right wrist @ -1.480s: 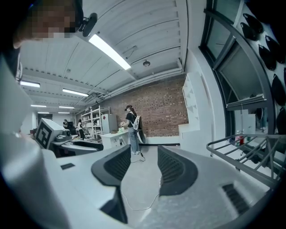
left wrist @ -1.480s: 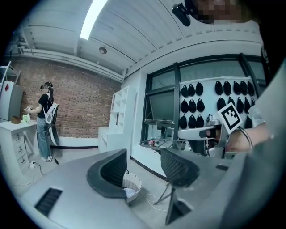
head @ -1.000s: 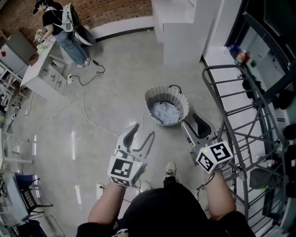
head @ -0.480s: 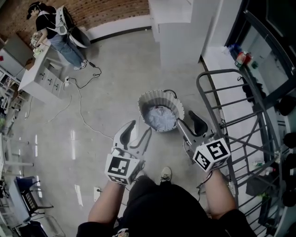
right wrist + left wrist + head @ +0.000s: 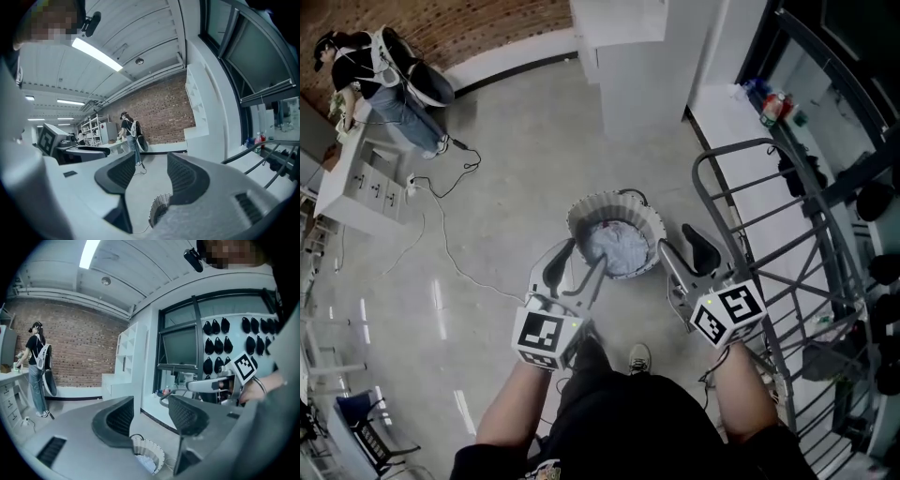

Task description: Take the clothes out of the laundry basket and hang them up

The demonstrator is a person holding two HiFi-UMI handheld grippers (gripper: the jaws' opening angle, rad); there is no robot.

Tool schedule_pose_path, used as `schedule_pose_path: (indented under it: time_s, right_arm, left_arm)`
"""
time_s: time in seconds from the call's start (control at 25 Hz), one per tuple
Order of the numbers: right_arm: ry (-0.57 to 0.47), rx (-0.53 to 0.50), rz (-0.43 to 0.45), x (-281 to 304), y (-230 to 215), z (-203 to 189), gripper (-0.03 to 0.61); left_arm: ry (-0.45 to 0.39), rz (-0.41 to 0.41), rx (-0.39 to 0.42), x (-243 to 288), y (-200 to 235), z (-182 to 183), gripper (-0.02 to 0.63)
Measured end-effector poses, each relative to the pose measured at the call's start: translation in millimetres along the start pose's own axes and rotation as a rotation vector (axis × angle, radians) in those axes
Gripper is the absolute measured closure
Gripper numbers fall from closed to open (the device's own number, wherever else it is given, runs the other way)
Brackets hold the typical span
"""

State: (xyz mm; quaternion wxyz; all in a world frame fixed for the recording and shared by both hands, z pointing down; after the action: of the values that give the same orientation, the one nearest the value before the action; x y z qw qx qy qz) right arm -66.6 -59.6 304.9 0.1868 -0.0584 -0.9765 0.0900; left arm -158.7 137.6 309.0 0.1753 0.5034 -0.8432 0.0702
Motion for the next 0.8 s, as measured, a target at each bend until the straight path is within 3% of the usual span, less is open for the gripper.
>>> schedule_pose_path:
  time_s: [0.4,0.8]
  right_arm:
    - [-0.008,0.043,-0.120,92,16,34,0.357]
    - [0.002,0.052,-0.183,140,22,47,0.357]
  left_arm:
    - [-0.007,-0.113,0.027,42,108,19,0.399]
    - [-0.007,-0.175,0.019,70,159,15,0.399]
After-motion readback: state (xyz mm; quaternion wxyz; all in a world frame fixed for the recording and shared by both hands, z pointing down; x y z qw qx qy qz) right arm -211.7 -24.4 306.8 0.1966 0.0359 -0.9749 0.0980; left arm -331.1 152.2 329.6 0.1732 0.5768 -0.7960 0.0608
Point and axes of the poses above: the fingertips, and each gripper's own axes: x forward along the fingers, y to its left, z out of its top, the point moved 7 cm from there along -x, backward along the fingers, and after that the axes turned 11 degrees about y, right-handed, at the moved point
